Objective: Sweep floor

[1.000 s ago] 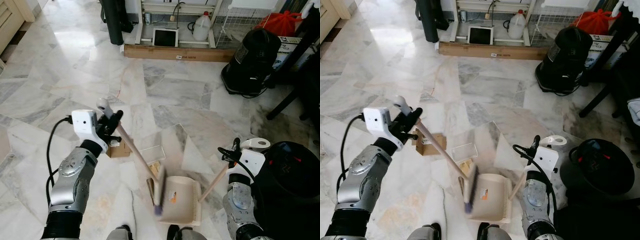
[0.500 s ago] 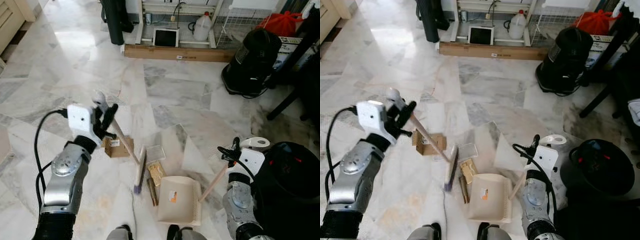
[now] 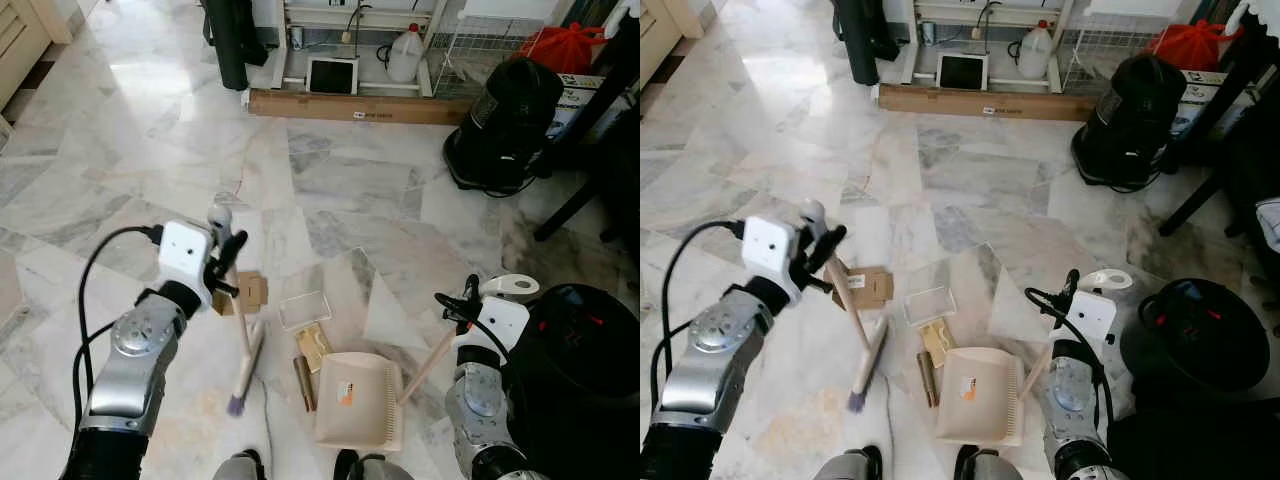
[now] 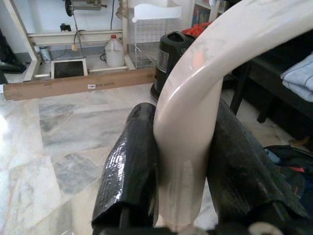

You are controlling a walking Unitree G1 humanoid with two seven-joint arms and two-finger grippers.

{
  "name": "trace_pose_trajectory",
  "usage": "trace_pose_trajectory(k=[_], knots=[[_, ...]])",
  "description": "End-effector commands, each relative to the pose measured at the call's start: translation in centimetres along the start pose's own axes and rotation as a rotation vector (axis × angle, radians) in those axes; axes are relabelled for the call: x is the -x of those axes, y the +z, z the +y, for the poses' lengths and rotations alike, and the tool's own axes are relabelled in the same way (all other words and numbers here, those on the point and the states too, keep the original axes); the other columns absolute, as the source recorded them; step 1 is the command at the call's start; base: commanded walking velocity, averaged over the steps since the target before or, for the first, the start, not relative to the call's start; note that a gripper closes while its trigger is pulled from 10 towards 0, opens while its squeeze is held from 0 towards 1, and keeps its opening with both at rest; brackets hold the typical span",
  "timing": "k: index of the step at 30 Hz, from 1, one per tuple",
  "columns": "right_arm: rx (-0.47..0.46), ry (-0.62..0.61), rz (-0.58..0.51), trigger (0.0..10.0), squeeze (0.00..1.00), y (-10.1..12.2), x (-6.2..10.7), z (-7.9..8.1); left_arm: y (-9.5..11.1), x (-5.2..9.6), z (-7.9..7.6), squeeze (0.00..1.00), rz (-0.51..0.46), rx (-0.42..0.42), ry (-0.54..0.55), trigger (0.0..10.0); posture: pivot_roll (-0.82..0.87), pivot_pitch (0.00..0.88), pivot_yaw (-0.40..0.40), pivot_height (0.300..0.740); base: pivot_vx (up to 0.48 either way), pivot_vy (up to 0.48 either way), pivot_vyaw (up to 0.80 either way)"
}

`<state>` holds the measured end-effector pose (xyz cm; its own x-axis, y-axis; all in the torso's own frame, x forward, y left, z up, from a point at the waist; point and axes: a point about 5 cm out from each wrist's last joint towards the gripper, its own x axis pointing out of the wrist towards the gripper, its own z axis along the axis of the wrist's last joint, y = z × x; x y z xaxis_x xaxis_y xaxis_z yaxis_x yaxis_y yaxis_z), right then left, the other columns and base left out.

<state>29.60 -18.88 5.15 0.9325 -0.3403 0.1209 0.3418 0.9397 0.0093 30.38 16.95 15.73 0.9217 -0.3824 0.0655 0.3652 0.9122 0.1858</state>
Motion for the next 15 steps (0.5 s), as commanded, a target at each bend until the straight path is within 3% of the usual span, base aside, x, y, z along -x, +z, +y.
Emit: trace_pose_trajectory(k=[1, 3, 9, 15], knots=[[0.022, -0.008, 0.077, 10.0, 0.00, -1.40, 0.93, -0.56, -1.54, 0.32, -0.22, 0.00, 0.083, 0.042, -0.012, 10.0, 0.25, 0.242, -0.041, 0.740, 0.000, 0.000, 0.00], [0.022, -0.010, 0.077, 10.0, 0.00, -1.40, 0.93, -0.58, -1.84, 0.25, -0.31, 0.00, 0.100, 0.037, -0.020, 10.0, 0.24, 0.240, -0.040, 0.740, 0.000, 0.000, 0.00], [0.033, -0.008, 0.078, 10.0, 0.00, -1.51, 1.05, -0.84, -2.09, 0.05, -0.19, 0.00, 0.118, 0.160, 0.011, 10.0, 0.24, 0.246, -0.040, 0.740, 0.000, 0.000, 0.00], [0.052, 0.014, 0.109, 10.0, 0.00, -2.20, 1.71, -0.84, -2.09, 0.06, -0.14, 0.00, 0.120, 0.205, 0.008, 10.0, 0.24, 0.251, -0.038, 0.740, 0.000, 0.000, 0.00]])
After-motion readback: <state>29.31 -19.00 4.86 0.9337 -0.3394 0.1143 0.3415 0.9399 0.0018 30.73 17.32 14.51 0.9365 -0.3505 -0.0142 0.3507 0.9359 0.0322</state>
